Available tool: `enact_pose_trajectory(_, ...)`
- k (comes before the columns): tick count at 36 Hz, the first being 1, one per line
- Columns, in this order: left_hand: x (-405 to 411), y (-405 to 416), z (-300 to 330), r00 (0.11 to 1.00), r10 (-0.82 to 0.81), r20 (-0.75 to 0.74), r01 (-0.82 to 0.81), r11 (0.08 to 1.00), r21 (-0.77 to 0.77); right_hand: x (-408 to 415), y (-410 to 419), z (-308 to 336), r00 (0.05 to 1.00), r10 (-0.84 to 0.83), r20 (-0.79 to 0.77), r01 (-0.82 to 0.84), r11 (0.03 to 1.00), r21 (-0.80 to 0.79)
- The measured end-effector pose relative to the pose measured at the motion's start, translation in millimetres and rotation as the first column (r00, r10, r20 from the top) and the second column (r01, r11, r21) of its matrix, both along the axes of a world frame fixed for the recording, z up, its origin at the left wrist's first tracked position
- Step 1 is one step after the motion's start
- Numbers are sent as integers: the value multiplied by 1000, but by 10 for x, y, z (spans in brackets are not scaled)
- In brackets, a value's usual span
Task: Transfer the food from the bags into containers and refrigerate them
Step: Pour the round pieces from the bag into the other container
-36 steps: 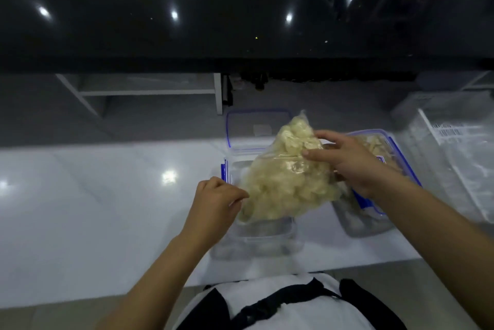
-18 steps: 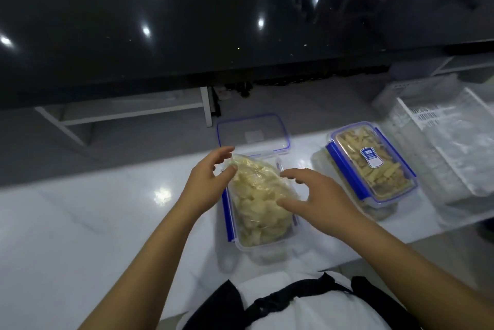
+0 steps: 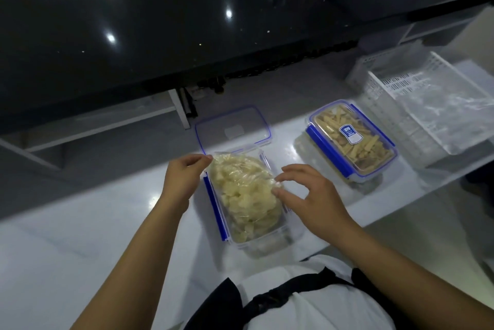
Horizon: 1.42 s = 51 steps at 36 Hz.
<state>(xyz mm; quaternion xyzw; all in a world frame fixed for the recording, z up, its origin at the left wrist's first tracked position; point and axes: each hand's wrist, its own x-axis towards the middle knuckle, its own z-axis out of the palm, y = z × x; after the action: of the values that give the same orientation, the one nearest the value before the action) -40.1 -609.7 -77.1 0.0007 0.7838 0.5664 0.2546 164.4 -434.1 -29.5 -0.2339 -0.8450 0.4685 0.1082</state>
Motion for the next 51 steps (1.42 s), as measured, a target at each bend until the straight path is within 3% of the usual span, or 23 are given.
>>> enact_pose_trajectory(8, -120, 14, 63, 1000, -16, 26, 16, 1000, 10, -109, -12, 69, 993, -78, -92, 56, 973, -224)
enact_pose_trajectory(18, -108, -9, 53, 992, -123, -8, 122, 989, -89, -76, -38, -27, 1000, 13, 19, -11, 995, -103)
enact_pose_trajectory(24, -174, -38, 22, 988, -144, -48, 139, 986, -97, -132, -75, 7, 998, -55, -36, 46, 977, -208)
enact_pose_trajectory(30, -168, -72, 289, 985, -136, -105, 147, 983, 109, -44, -19, 186, 986, -100, -131, 46, 931, -362)
enact_pose_trajectory(34, -129, -100, 582, 972, -140, -191, 197, 926, 321, 8, 22, 313, 966, -106, -237, -7, 902, -432)
enact_pose_trajectory(37, -108, -94, 666, 960, -164, -225, 240, 897, 370, 20, 26, 338, 949, -138, -282, -15, 878, -479)
enact_pose_trajectory(41, -73, -54, 552, 957, -216, -195, 268, 914, 304, 53, 25, 222, 974, -119, -195, 16, 886, -463)
enact_pose_trajectory(51, 10, -135, 54, 986, -158, -57, 165, 973, 160, 121, -118, -277, 988, -130, 88, 155, 890, -429)
